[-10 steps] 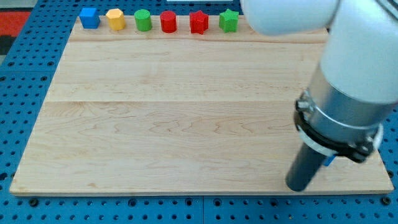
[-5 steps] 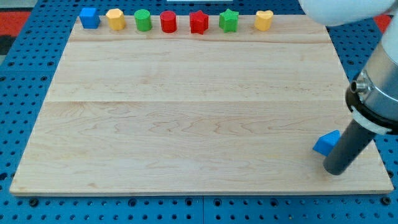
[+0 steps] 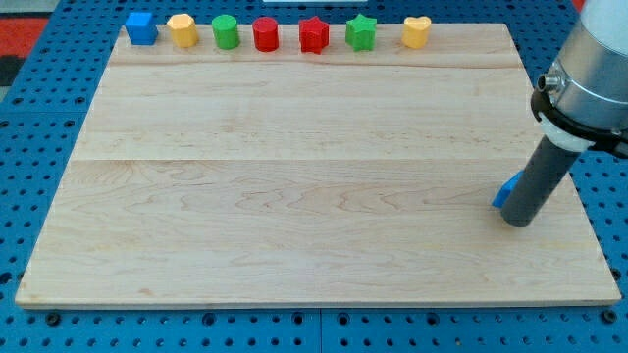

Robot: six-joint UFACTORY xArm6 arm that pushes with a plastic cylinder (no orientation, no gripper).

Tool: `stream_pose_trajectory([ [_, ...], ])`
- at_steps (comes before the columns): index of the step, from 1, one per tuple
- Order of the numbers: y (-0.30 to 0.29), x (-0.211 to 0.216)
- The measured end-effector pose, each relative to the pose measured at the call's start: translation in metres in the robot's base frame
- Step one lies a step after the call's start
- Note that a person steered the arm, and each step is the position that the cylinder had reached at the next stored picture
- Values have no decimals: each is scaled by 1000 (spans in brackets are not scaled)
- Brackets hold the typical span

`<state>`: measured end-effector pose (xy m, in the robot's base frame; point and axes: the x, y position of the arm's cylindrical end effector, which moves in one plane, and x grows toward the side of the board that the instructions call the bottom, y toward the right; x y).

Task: Push blue triangle to the center right

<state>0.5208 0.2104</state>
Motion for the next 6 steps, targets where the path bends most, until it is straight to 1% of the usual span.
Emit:
stream_pose_trajectory([
  [3,22,-37],
  [6,32,-83],
])
